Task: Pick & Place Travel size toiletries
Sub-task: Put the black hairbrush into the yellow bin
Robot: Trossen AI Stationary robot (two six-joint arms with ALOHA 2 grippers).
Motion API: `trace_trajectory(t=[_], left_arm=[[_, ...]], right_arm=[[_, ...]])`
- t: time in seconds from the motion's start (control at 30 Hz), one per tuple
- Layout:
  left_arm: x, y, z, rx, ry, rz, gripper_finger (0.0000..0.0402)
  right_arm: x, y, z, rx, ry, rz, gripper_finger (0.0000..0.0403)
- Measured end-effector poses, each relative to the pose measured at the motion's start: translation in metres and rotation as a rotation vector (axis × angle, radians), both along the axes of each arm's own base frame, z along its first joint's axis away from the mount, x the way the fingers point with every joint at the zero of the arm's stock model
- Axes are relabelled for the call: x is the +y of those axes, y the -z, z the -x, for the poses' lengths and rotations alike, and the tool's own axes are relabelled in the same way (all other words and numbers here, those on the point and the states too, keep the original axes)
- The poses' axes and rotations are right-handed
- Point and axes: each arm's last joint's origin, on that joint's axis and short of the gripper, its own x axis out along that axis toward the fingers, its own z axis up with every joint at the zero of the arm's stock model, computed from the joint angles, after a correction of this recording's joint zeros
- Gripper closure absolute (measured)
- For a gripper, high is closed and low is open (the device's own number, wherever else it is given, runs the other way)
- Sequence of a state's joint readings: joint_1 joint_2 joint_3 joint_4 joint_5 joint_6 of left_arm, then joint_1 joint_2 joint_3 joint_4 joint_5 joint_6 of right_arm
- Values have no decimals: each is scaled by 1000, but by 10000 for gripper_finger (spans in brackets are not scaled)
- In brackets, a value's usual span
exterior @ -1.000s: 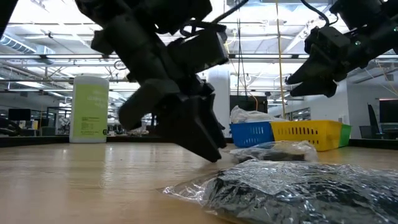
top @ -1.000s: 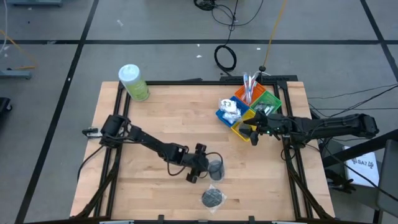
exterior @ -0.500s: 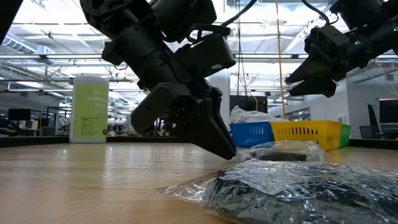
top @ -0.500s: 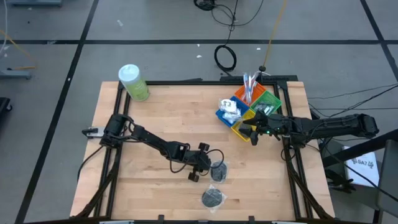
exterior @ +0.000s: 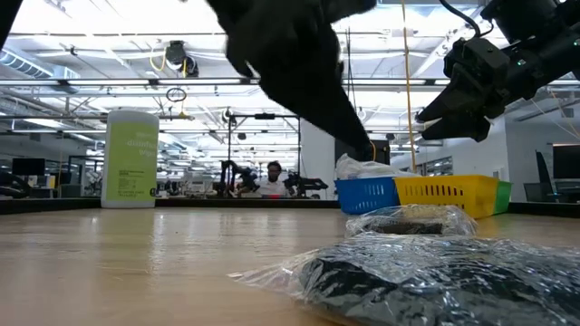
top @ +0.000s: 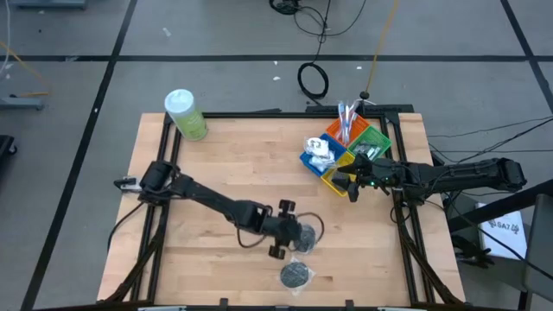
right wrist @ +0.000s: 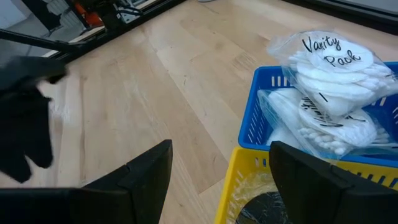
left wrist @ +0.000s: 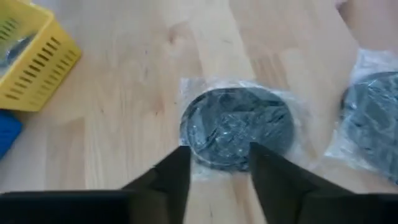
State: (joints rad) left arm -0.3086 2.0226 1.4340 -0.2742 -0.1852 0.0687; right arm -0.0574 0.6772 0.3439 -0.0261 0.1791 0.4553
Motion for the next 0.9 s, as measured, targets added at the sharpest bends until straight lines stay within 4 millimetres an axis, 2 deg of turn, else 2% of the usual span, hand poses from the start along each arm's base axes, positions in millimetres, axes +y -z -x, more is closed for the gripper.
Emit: trace_trajectory(t=[0.17, 0.33, 0.5, 0.7, 0.9], left_arm=[[-23, -13, -8, -8, 23, -14, 164], [-38, -11, -15, -8, -39, 101, 126], [-49, 5, -26, -67, -59, 138, 122], [-57, 35, -35, -102, -82, 119, 139], [-54, 42, -35, -73, -118, 107, 161]], right_arm=[[0, 0, 0, -1, 3, 1, 149], [0, -1, 0, -8, 5, -2, 149], [0, -1, 0, -10, 7, -5, 149], [0, -1, 0, -13, 14, -25, 149], [0, -1, 0, -15, 15, -25, 149]])
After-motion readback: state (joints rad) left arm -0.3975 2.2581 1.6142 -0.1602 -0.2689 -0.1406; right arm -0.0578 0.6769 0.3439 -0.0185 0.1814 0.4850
